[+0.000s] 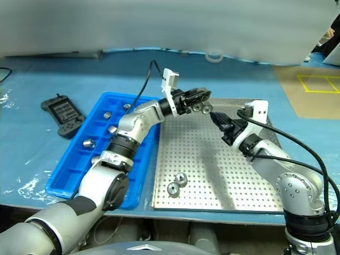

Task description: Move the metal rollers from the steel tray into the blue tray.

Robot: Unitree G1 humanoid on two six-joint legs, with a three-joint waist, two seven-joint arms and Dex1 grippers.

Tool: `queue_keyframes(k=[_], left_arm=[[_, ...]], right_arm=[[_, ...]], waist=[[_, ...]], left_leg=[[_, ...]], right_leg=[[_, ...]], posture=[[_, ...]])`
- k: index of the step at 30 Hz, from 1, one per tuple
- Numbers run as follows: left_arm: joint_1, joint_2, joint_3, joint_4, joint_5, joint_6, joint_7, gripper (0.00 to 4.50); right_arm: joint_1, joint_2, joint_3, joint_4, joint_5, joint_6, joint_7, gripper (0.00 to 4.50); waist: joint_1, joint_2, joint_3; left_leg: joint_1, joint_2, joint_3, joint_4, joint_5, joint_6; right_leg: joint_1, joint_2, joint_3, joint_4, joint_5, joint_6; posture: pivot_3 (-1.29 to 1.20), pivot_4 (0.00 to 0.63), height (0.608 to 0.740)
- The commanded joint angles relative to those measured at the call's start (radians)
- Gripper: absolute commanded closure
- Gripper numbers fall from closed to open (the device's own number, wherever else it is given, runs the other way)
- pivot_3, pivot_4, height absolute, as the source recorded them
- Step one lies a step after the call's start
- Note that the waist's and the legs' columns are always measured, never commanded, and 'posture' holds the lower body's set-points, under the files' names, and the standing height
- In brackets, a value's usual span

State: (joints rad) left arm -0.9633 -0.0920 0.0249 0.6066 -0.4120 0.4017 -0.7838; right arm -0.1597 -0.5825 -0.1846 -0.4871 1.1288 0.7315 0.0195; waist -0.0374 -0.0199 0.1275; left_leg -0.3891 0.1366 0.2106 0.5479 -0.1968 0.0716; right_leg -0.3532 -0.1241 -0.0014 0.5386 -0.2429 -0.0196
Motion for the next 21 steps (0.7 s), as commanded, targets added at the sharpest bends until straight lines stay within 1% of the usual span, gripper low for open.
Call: queue_keyframes(k=[1,5,8,10,12,13,14,16,18,21], left_arm=[[-0.038,-0.013,-0.001,-0.05,-0.011,-0.02,-0.006,3.21],[-0.066,-0.012,0.031,-0.016,-0.016,-0.017,0.04,3.21],[-0.08,-0.012,0.065,-0.007,-0.05,0.011,0.048,3.21],[-0.083,-0.013,0.089,-0.029,-0.1,0.072,0.023,3.21],[-0.076,-0.01,0.096,-0.066,-0.144,0.119,-0.023,3.21],[-0.066,-0.004,0.082,-0.091,-0.151,0.135,-0.051,3.21],[-0.054,0.004,0.064,-0.111,-0.148,0.144,-0.075,3.21],[-0.039,0.019,0.039,-0.126,-0.137,0.154,-0.101,3.21],[-0.026,0.041,0.021,-0.138,-0.143,0.169,-0.157,3.21],[0.002,0.091,-0.024,-0.162,-0.142,0.174,-0.282,3.21]], right_arm=[[-0.018,0.003,-0.032,-0.034,-0.003,0.002,0.008,3.88],[-0.017,-0.006,-0.024,-0.033,-0.025,0.009,0.03,3.88],[-0.018,-0.006,-0.014,-0.035,-0.038,0.015,0.061,3.88],[-0.013,-0.008,-0.003,-0.057,-0.043,0.011,0.107,3.88],[-0.013,-0.001,-0.004,-0.059,-0.059,0.006,0.118,3.88],[0.0,-0.027,0.016,-0.066,-0.127,-0.019,0.157,3.88],[0.011,-0.05,0.035,-0.072,-0.181,-0.031,0.182,3.7],[0.021,-0.053,0.038,-0.077,-0.216,-0.043,0.211,3.3],[0.028,-0.06,0.03,-0.085,-0.235,-0.048,0.24,2.6],[0.06,-0.076,-0.011,-0.127,-0.173,-0.028,0.31,1.56]], waist=[[0.001,0.0,0.0],[0.0,0.0,0.0],[-0.001,0.0,0.0],[-0.001,0.0,0.0],[0.0,0.0,0.0],[0.001,0.0,0.0],[0.002,0.0,0.0],[0.003,0.0,0.0],[0.0,0.0,0.0],[0.0,0.0,0.0]], left_leg=[[0.0,0.0,0.0,0.0,0.0,0.0],[-0.001,0.0,0.0,0.0,0.0,0.001],[-0.001,0.0,0.0,0.0,0.0,0.001],[-0.001,0.0,0.0,0.0,0.0,0.001],[-0.001,0.0,0.0,0.0,0.0,0.001],[-0.001,0.0,0.0,0.0,0.0,0.001],[-0.001,0.0,0.0,0.0,0.0,0.001],[-0.001,0.0,0.0,0.0,0.0,0.001],[-0.001,0.0,0.0,0.0,0.0,0.001],[0.0,0.0,0.0,0.0,0.0,0.001]], right_leg=[[0.0,0.0,0.0,0.0,0.0,0.0],[0.0,0.0,0.0,0.0,0.0,0.0],[0.0,0.0,-0.001,0.0,0.0,0.0],[0.0,0.0,-0.001,0.0,0.0,0.0],[0.0,0.0,-0.001,0.0,0.0,0.0],[0.0,0.0,-0.001,0.0,0.0,0.0],[0.0,0.0,-0.001,0.0,0.0,0.0],[0.0,0.0,-0.001,0.0,0.0,0.0],[0.0,0.0,-0.001,0.0,0.0,0.0],[0.0,0.0,-0.001,0.0,0.0,0.0]], posture=[[-0.4,0.15,0.74],[-0.4,0.15,0.74],[-0.4,0.15,0.74],[-0.4,0.15,0.74],[-0.39,0.15,0.74],[-0.39,0.15,0.74],[-0.39,0.15,0.74],[-0.39,0.15,0.74],[-0.39,0.15,0.74],[-0.39,0.15,0.74]])
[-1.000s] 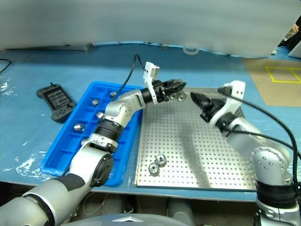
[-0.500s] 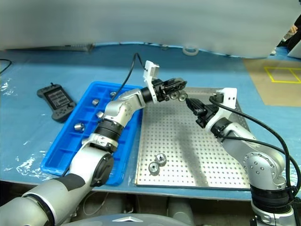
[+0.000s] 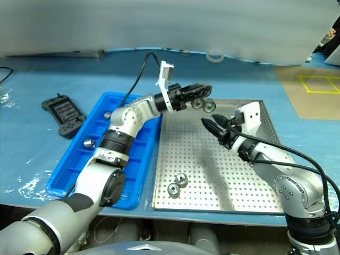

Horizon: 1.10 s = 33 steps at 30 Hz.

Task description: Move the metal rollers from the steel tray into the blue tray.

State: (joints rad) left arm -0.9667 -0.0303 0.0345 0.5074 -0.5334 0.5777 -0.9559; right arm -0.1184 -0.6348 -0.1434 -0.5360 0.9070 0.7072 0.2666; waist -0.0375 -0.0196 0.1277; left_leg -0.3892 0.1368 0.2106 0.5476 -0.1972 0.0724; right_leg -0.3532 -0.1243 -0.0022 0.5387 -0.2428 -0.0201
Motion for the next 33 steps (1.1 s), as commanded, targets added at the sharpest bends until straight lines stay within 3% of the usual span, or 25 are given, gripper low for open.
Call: queue_keyframes(k=[1,3,9,15,19,26,33], left_arm=[[0.007,0.043,-0.048,-0.051,-0.003,-0.016,-0.128,3.21],[-0.007,0.057,-0.05,-0.009,0.017,-0.041,-0.135,3.21],[-0.04,0.034,-0.016,0.041,0.003,-0.065,-0.114,3.21],[-0.007,0.006,-0.037,-0.055,-0.025,-0.011,-0.133,3.21],[0.013,0.046,-0.057,-0.141,-0.061,0.042,-0.21,3.21],[0.008,0.148,-0.141,-0.063,0.017,-0.047,-0.377,3.21],[-0.015,0.113,-0.133,-0.039,0.006,-0.065,-0.386,3.21]], right_arm=[[0.036,-0.037,-0.069,-0.097,0.087,0.013,0.091,1.23],[0.079,-0.071,-0.105,-0.134,0.157,0.038,0.144,0.56],[0.125,-0.138,-0.148,-0.146,0.135,0.038,0.198,0.56],[0.108,-0.11,-0.112,-0.132,0.073,0.012,0.184,0.56],[0.127,-0.13,-0.154,-0.135,0.096,0.007,0.262,0.02],[0.18,-0.212,-0.193,-0.144,0.079,0.022,0.344,0.01],[0.145,-0.2,-0.141,-0.137,0.032,0.013,0.339,0.01]], waist=[[0.001,0.0,0.0],[0.004,0.001,0.0],[0.009,0.001,0.001],[0.006,0.001,0.0],[0.0,0.001,0.001],[0.006,0.001,0.001],[0.007,0.001,0.0]], left_leg=[[0.0,0.0,0.0,0.0,0.0,0.0],[0.0,0.0,0.0,0.0,0.0,0.0],[0.001,0.0,0.0,0.001,0.0,0.001],[0.001,0.0,0.0,0.001,0.0,0.0],[0.001,0.0,0.0,0.0,0.0,0.0],[0.002,0.0,0.0,0.0,0.0,0.0],[0.002,0.0,0.0,0.001,0.0,0.0]], right_leg=[[0.0,0.0,0.0,0.0,0.0,0.0],[0.0,0.0,0.0,0.0,0.0,0.0],[0.002,-0.001,0.0,-0.001,0.0,0.0],[0.001,-0.001,0.0,0.0,0.0,0.0],[0.001,0.0,0.0,0.0,0.0,0.0],[0.002,0.0,0.0,-0.001,0.0,0.0],[0.002,0.0,0.001,-0.001,0.0,-0.001]], posture=[[-0.39,0.15,0.74],[-0.39,0.15,0.74],[-0.4,0.15,0.74],[-0.41,0.15,0.74],[-0.4,0.15,0.74],[-0.39,0.15,0.74],[-0.4,0.15,0.74]])
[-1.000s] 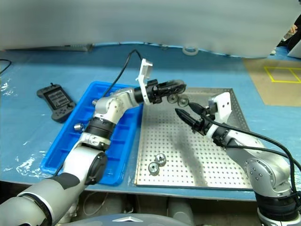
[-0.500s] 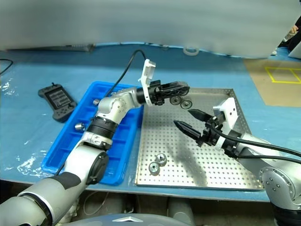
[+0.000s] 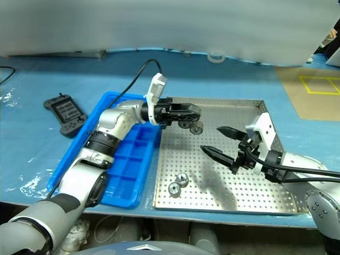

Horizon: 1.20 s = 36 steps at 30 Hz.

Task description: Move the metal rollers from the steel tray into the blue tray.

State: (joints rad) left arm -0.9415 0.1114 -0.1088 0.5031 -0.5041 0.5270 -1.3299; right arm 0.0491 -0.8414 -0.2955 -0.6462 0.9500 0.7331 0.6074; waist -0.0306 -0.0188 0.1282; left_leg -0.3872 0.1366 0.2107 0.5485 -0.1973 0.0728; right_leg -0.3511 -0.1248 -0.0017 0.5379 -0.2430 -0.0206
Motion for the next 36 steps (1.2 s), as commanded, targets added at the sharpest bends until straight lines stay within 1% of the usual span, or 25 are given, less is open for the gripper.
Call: queue_keyframes(k=[1,6,15,20,25,32,36], left_arm=[[-0.038,-0.038,0.011,-0.043,-0.028,-0.01,-0.009,3.21],[-0.03,-0.066,0.022,-0.104,-0.066,0.048,0.01,3.21],[-0.005,-0.019,-0.029,-0.156,-0.067,0.114,-0.047,3.21],[-0.002,-0.017,-0.045,-0.156,-0.065,0.127,-0.056,3.21],[-0.004,-0.029,-0.048,-0.137,-0.053,0.108,-0.043,3.21],[-0.005,-0.039,-0.044,-0.128,-0.046,0.092,-0.035,3.21],[-0.01,-0.044,-0.034,-0.12,-0.046,0.087,-0.025,3.21]], right_arm=[[-0.03,0.014,0.024,-0.024,-0.024,-0.014,-0.008,0.01],[-0.041,0.027,0.054,-0.007,-0.084,-0.028,-0.008,0.01],[-0.057,0.053,0.063,0.02,-0.141,-0.034,-0.014,0.01],[-0.07,0.079,0.087,0.009,-0.179,-0.034,-0.029,0.01],[-0.111,0.098,0.09,-0.013,-0.147,-0.012,-0.034,0.01],[-0.159,0.093,0.1,-0.033,-0.099,0.024,-0.023,0.01],[-0.147,0.092,0.109,-0.039,-0.091,0.022,0.005,0.01]], waist=[[0.0,0.0,0.0],[-0.002,0.0,0.0],[-0.007,0.0,0.0],[-0.006,0.0,0.0],[-0.008,0.0,0.0],[-0.008,0.0,0.0],[-0.007,0.0,0.0]], left_leg=[[0.0,0.0,0.0,0.0,0.0,0.0],[0.0,0.0,0.0,0.0,0.0,0.0],[0.002,0.0,0.0,0.0,0.0,0.0],[0.002,0.0,0.0,0.0,0.0,0.0],[0.002,0.0,0.0,0.0,0.0,0.0],[0.002,0.0,0.0,0.0,0.0,0.0],[0.002,0.0,0.0,0.0,0.0,0.0]], right_leg=[[0.0,0.0,0.0,0.0,0.0,0.0],[0.0,0.0,0.0,0.001,0.0,0.0],[0.001,0.0,0.0,0.001,0.0,0.0],[0.001,0.0,0.0,0.001,0.0,0.0],[0.001,0.0,0.0,0.001,0.0,0.0],[0.001,0.0,0.0,0.001,0.0,0.0],[0.001,0.0,0.0,0.001,0.0,0.0]], posture=[[-0.4,0.15,0.74],[-0.4,0.15,0.74],[-0.4,0.15,0.74],[-0.4,0.15,0.74],[-0.4,0.15,0.74],[-0.41,0.15,0.74],[-0.41,0.15,0.74]])
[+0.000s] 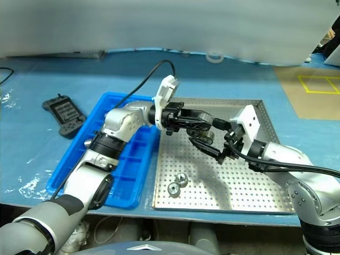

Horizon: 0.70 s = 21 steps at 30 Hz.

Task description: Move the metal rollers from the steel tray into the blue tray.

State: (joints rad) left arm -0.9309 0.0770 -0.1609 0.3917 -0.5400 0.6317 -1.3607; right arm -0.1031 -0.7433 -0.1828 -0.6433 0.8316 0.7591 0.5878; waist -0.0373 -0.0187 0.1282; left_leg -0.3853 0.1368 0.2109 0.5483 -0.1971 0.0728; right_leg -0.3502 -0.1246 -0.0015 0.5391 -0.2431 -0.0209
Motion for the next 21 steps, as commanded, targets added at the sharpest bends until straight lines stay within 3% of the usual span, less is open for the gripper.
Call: queue_keyframes(k=[1,11,13,17,21], left_arm=[[-0.021,-0.01,0.02,-0.007,-0.01,-0.021,0.011,3.21],[-0.029,-0.014,0.036,0.013,-0.006,-0.044,0.042,3.21],[-0.035,-0.018,0.044,0.027,-0.005,-0.05,0.054,3.21],[-0.042,-0.026,0.054,0.046,-0.002,-0.059,0.072,3.21],[-0.042,-0.037,0.061,0.052,0.001,-0.073,0.09,3.21]], right_arm=[[0.01,-0.006,-0.001,-0.041,0.021,-0.006,0.027,0.01],[0.017,-0.011,0.01,-0.009,-0.044,-0.017,0.041,3.08],[0.026,-0.013,0.008,-0.013,-0.045,-0.019,0.056,3.26],[0.083,-0.089,0.068,-0.023,-0.183,-0.078,0.096,3.26],[0.09,-0.107,0.074,-0.007,-0.218,-0.109,0.105,3.26]], waist=[[0.0,0.0,0.0],[-0.001,0.0,0.0],[0.0,0.0,0.0],[0.002,0.0,0.0],[-0.002,0.0,0.0]], left_leg=[[0.0,0.0,0.0,0.0,0.0,0.0],[0.0,0.0,0.0,0.0,0.0,0.0],[0.0,0.0,0.0,0.0,0.0,0.0],[0.0,0.0,0.0,0.001,0.0,0.001],[0.0,0.0,0.0,0.002,0.0,0.001]], right_leg=[[0.0,0.0,0.0,0.0,0.0,0.0],[0.0,0.0,0.0,0.0,0.0,0.0],[0.0,0.0,0.0,0.0,0.0,0.0],[0.001,0.0,0.0,0.0,0.0,0.0],[0.001,0.0,0.0,0.0,0.0,0.0]], posture=[[-0.41,0.15,0.74],[-0.4,0.15,0.74],[-0.4,0.15,0.74],[-0.4,0.15,0.74],[-0.39,0.15,0.74]])
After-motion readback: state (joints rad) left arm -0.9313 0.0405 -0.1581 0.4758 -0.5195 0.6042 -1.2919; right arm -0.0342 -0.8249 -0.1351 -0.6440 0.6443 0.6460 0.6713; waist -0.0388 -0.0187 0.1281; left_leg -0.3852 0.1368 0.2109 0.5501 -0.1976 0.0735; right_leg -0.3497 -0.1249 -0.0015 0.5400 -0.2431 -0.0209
